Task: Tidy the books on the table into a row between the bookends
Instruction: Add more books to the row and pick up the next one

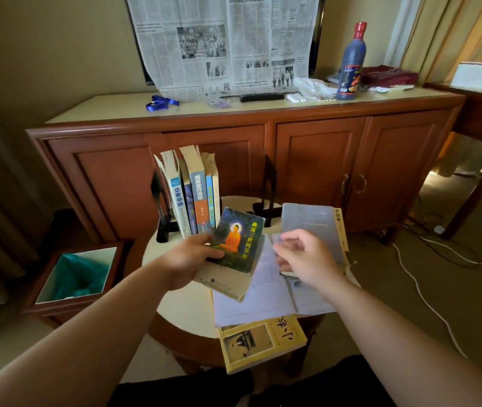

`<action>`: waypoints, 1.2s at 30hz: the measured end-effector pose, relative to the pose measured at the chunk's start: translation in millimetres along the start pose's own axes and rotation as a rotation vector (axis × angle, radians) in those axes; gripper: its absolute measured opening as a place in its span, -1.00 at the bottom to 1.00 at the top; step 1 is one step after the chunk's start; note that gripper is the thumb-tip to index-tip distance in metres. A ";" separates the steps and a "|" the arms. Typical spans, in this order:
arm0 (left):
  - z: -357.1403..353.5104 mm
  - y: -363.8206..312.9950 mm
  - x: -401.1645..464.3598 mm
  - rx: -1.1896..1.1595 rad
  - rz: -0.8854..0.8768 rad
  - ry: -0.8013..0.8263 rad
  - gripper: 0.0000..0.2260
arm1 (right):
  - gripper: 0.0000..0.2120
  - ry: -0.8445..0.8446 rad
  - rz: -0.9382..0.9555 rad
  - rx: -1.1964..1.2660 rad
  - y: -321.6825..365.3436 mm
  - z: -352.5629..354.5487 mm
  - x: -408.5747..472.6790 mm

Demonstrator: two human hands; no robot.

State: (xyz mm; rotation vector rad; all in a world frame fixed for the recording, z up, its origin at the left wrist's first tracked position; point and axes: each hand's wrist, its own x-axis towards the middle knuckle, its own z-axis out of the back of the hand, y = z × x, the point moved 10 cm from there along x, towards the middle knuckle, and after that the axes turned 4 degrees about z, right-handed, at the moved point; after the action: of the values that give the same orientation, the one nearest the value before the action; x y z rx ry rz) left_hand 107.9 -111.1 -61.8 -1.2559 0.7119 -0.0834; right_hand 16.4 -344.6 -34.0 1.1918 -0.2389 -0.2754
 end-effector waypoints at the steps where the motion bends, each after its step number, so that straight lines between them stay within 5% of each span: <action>1: 19.2 17.2 1.0 -0.012 0.033 -0.046 -0.75 | -0.77 0.024 0.028 -0.067 -1.0 -6.7 -2.2; 7: 101.9 98.5 -8.5 0.021 0.233 -0.349 -0.82 | -0.83 0.004 0.194 -0.274 1.7 -13.0 -10.6; 11: 128.4 113.5 -11.4 0.388 0.276 -0.523 -0.92 | -0.87 -0.013 0.198 -0.272 2.6 -9.3 -9.8; 14: 130.4 111.1 -9.7 0.748 0.327 -0.619 -0.71 | -0.94 -0.127 0.238 -0.294 10.5 5.7 -13.1; 17: 107.1 93.4 -18.3 0.803 0.312 -0.685 -0.51 | -0.85 -0.363 0.281 -0.523 18.1 35.3 -19.0; 20: 73.0 71.2 -9.3 0.827 0.192 -0.625 -0.52 | -0.51 -0.423 0.104 -0.767 -2.5 62.2 -7.8; 24: 14.5 41.4 5.3 0.687 -0.015 -0.446 -0.63 | -0.18 -0.269 -0.142 -0.659 -44.5 70.1 2.4; 28: -53.2 12.6 17.8 0.397 -0.104 -0.225 -0.53 | -0.12 -0.255 -0.132 -0.522 -48.4 68.6 -4.6; 32: -107.1 6.2 32.5 0.045 -0.003 -0.001 -0.41 | -0.13 -0.214 -0.082 -0.434 -41.3 59.0 -17.9; 36: -123.1 21.6 34.5 -0.158 0.113 -0.028 -0.55 | -0.24 -0.211 -0.033 -0.372 -39.1 44.3 -34.0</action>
State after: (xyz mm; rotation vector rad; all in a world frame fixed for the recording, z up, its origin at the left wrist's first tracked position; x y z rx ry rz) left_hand 62.7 -221.7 -111.9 -1.3620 0.7756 0.0842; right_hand -33.4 -385.5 -56.2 0.7993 -0.3358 -0.4544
